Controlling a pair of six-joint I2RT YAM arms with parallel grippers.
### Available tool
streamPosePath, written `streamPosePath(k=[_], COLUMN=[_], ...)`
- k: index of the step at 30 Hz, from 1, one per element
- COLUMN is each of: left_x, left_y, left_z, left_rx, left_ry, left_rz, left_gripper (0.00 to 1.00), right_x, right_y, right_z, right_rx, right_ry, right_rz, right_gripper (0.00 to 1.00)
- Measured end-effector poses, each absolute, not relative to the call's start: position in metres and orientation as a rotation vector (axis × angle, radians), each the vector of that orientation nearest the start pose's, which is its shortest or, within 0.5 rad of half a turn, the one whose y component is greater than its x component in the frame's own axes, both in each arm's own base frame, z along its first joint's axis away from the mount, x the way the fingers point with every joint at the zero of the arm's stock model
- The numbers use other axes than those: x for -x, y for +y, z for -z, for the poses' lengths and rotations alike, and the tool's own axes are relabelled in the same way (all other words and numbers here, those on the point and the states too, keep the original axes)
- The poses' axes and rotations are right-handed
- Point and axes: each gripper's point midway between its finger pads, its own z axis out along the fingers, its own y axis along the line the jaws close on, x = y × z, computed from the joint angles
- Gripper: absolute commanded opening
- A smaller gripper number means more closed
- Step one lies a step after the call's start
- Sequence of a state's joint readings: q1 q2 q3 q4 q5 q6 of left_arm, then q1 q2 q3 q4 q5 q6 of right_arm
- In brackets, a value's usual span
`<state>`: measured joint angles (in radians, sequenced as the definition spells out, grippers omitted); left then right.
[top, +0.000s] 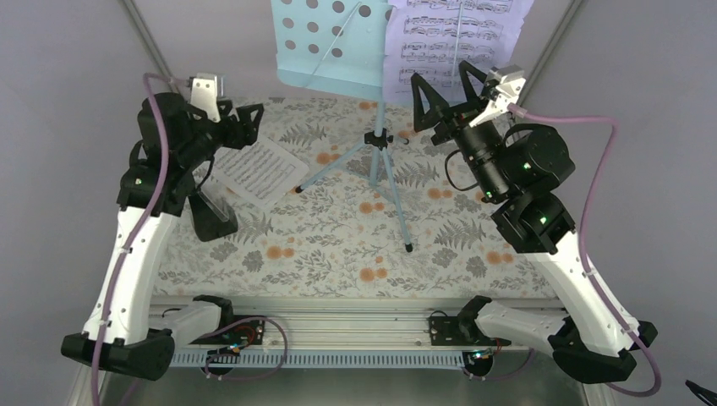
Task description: Pack up the instrument practice props
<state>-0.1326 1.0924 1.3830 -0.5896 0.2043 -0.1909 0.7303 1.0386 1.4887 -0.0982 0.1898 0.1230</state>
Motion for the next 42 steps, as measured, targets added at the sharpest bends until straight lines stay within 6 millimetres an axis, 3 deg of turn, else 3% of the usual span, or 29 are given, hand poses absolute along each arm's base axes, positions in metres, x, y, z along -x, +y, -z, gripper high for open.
streamPosePath(k=[5,8,12,15,19,23,31,37,42], left_x=[-0.305,-0.285,-0.254,-0.235,-0.234,-0.256,-0.295,-0.310,-0.319], left_y=[-0.143,-0.186,-0.258,-0.312,-0.353,-0.355,-0.333,-0.348,-0.356], left_z=[-0.479,-0.503,-0.513,-0.514,-0.511,-0.499,-0.497,-0.499,-0.494], left_rx=[-0.333,-0.474,-0.672,-0.790,-0.830,-0.751,-0.595,-0.595,-0.606], left_ry=[1.718,1.665,1.645,1.655,1.687,1.754,1.794,1.781,1.787], left_rz=[0.597,0.698,0.851,0.926,0.929,0.838,0.750,0.820,0.871], left_gripper=[0.70,0.68,0.66,0.65,0.64,0.64,0.60,0.50,0.45], right_x=[-0.261,-0.267,-0.276,-0.286,-0.302,-0.309,-0.303,-0.302,-0.301], right_y=[0.157,0.141,0.127,0.129,0.139,0.145,0.142,0.145,0.148], right_z=[-0.577,-0.574,-0.567,-0.559,-0.545,-0.536,-0.545,-0.546,-0.547], right_rx=[0.127,0.066,0.009,0.002,0.018,0.033,0.030,0.043,0.055], right_ry=[1.282,1.300,1.330,1.356,1.405,1.431,1.402,1.397,1.394], right_rz=[-0.487,-0.396,-0.300,-0.256,-0.214,-0.200,-0.224,-0.239,-0.254], right_gripper=[0.87,0.84,0.74,0.65,0.65,0.64,0.63,0.61,0.53])
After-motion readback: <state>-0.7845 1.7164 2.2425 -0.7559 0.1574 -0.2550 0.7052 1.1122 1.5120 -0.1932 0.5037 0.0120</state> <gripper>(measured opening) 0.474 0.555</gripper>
